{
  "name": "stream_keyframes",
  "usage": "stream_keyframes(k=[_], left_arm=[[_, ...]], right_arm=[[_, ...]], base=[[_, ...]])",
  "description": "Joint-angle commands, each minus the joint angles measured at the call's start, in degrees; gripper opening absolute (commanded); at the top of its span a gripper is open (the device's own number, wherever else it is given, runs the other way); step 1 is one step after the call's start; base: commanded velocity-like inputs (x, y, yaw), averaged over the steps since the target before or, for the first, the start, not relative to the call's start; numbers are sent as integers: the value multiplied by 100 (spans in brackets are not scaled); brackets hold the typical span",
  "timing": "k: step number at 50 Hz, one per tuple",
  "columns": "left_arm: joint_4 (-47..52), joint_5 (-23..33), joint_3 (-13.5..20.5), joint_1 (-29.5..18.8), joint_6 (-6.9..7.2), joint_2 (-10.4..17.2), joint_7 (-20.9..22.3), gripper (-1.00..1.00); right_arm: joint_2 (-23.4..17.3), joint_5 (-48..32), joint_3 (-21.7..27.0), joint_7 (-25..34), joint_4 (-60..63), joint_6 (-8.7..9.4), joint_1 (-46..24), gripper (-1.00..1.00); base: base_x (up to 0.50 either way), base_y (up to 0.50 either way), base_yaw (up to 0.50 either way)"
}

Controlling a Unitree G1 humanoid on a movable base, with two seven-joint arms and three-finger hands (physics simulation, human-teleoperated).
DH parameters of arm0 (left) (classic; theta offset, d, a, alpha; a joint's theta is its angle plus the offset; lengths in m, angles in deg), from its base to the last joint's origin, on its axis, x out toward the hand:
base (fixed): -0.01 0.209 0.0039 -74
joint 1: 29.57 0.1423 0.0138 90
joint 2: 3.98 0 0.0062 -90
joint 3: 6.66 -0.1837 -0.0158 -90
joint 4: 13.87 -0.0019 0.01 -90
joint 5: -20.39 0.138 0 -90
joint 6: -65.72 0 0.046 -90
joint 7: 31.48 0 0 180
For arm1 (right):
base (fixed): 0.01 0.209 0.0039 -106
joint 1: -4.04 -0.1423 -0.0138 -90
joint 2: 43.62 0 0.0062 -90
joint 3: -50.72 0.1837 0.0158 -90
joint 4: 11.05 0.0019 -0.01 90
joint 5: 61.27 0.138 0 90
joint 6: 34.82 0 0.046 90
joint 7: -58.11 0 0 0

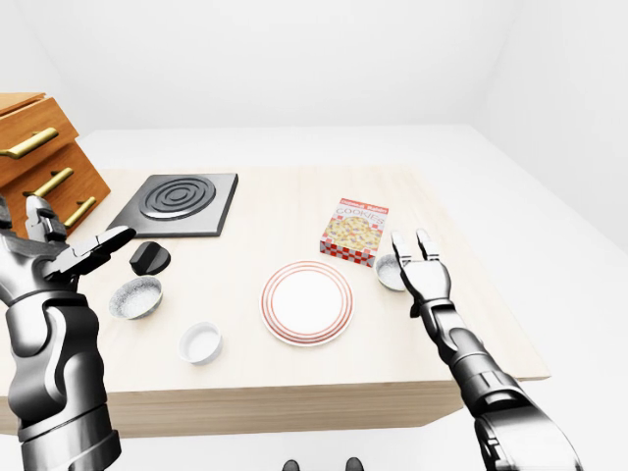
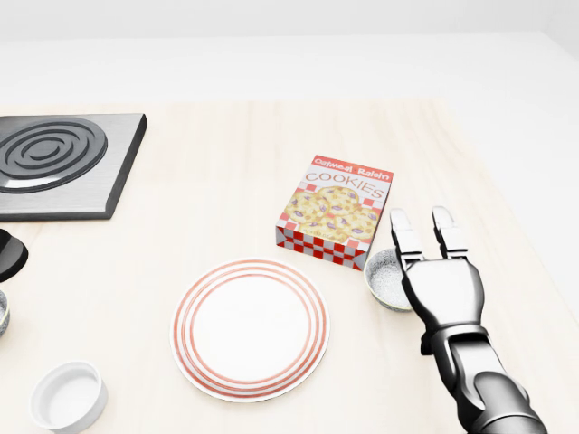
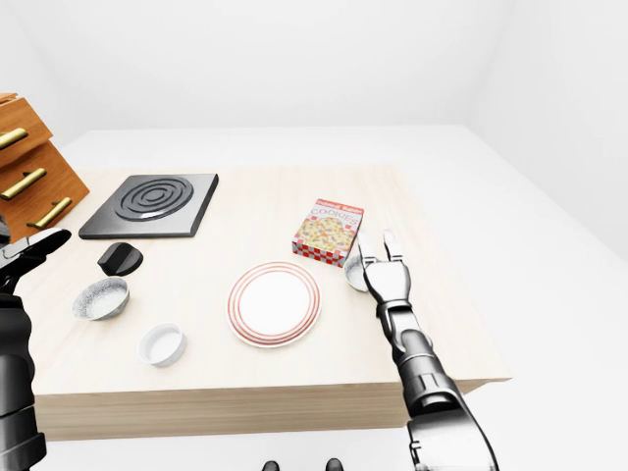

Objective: Pick the akita bowl next to the plate and place it on the plate.

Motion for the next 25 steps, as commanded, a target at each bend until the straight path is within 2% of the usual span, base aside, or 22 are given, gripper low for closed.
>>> stream_keyframes(k=[1, 14, 15, 16, 17, 18, 25], left_arm=[[26, -17, 4, 13, 0, -2, -7, 100], [37, -15, -14, 12, 0, -20, 0, 100], [37, -19, -15, 9, 0, -22, -1, 100], [28, -24, -14, 4, 0, -24, 0, 100], [18, -26, -16, 1, 0, -24, 2, 100], [11, -24, -20, 2, 0, -26, 7, 100], [44, -26, -49, 15, 0, -53, 14, 100]], right_arm=[[-6, 168, -109, 0, -928, 0, -338, 100], [5, 383, -159, 0, -1601, 0, -727, 100], [5, 422, -161, 0, -1638, 0, -735, 84], [1, 459, -162, 0, -1639, 0, -720, -21], [-3, 490, -166, 0, -1635, 0, -703, -87], [-4, 500, -177, 0, -1648, 0, -693, -100], [15, 615, -190, 0, -1703, 0, -707, -100]], base=[[0, 0, 0], [0, 0, 0], [0, 0, 0], [0, 0, 0], [0, 0, 0], [0, 0, 0], [0, 0, 0]])
